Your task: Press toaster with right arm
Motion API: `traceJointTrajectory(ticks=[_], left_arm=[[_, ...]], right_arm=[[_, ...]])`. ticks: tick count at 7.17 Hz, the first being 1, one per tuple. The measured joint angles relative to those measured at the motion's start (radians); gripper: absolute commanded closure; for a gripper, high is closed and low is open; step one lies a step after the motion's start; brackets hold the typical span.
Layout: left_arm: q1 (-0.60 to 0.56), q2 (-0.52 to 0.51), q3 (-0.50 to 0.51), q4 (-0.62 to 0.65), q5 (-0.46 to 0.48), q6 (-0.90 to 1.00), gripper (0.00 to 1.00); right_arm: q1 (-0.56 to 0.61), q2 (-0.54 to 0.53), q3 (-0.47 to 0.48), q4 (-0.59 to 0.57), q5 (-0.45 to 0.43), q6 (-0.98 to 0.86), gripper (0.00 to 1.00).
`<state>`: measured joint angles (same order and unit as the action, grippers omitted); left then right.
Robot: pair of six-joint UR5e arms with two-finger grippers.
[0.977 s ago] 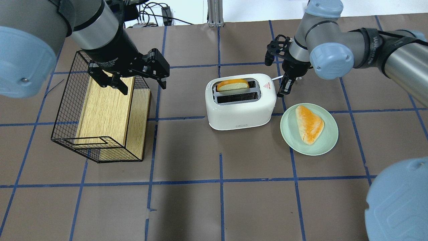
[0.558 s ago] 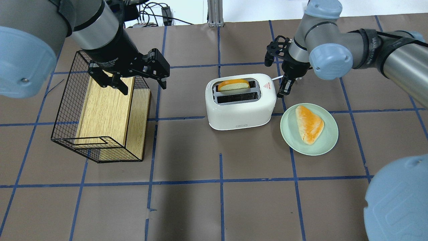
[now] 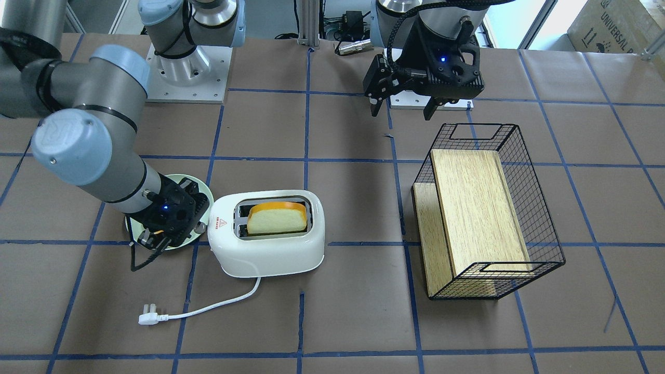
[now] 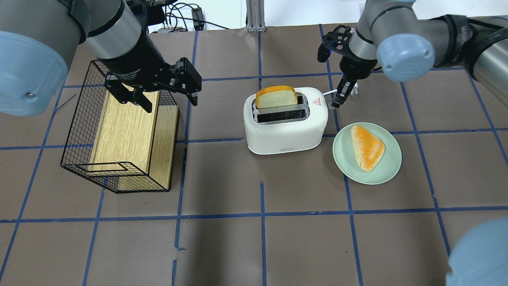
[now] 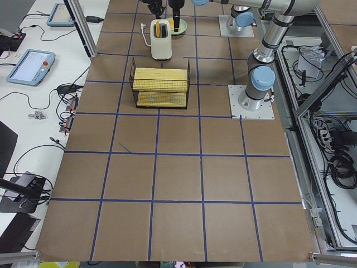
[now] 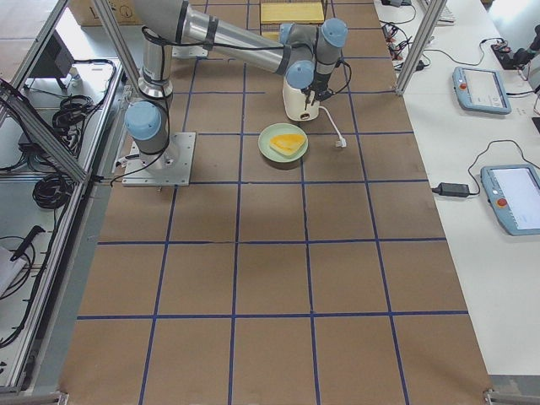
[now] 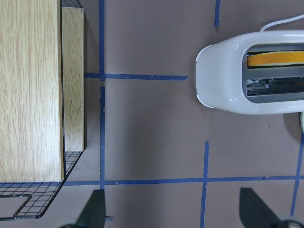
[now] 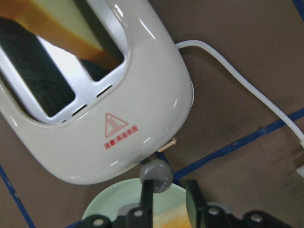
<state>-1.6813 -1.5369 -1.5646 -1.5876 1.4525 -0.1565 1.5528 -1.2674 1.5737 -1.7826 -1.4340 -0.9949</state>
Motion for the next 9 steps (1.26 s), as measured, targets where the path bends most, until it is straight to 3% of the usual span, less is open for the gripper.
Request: traceJointTrajectory(ticks=[3,4,6,9], left_arm=[[0.001,0.000,0.000,0.000,0.000,0.000,0.00],[0.001,0.000,0.000,0.000,0.000,0.000,0.00],[0.001,0.000,0.000,0.000,-0.001,0.000,0.00],[0.001,0.000,0.000,0.000,0.000,0.000,0.00]], right_arm=[[0.000,-0.093,-0.151,0.214,-0.030,0.541,0.00],[0.000,-0.111,-0.203,0.275,-0.072,0.643,0.00],[0.001,-0.129,-0.244,0.358,-0.124,0.723,0.00],[0.000,-0.137,-0.195,0.383,-0.139,0.743,0.00]])
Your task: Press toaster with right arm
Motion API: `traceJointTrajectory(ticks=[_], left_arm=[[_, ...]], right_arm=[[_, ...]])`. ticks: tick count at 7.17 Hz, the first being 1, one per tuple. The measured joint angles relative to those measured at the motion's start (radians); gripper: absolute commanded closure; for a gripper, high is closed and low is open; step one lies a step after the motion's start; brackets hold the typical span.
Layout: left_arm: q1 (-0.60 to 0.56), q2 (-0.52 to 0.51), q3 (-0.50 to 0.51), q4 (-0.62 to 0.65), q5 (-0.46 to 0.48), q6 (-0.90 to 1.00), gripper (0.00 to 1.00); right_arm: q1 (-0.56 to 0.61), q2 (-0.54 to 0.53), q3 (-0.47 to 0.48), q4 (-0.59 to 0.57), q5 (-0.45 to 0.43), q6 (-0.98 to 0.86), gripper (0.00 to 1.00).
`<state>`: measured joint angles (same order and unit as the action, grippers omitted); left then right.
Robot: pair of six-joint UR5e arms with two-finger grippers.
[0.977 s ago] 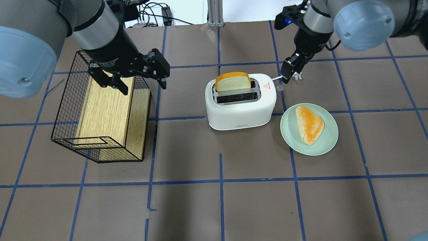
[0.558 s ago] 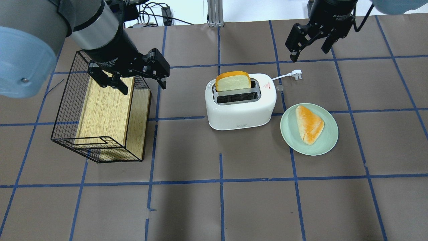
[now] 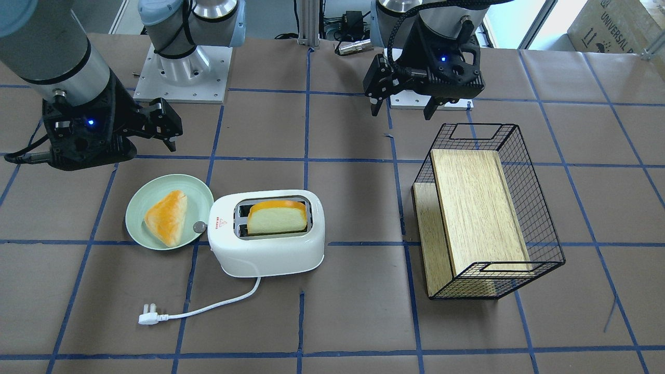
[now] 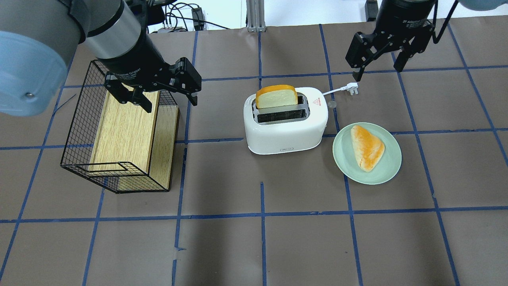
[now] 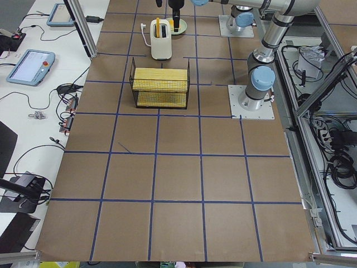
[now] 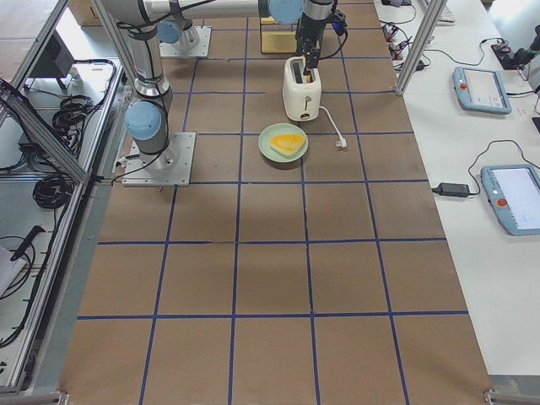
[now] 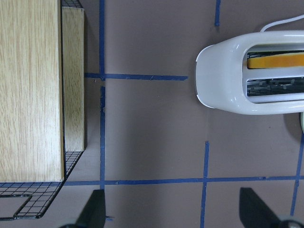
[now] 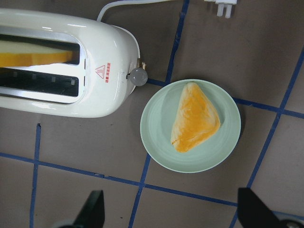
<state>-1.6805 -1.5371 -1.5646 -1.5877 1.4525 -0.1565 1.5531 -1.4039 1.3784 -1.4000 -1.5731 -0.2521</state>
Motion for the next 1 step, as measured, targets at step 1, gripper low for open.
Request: traceJointTrajectory(ticks=[1], left_arm=[[0.000,0.000,0.000,0.000,0.000,0.000,0.00]], right_arm=[[-0.001,-0.003,0.026,-0.010,-0.020,0.000,0.00]])
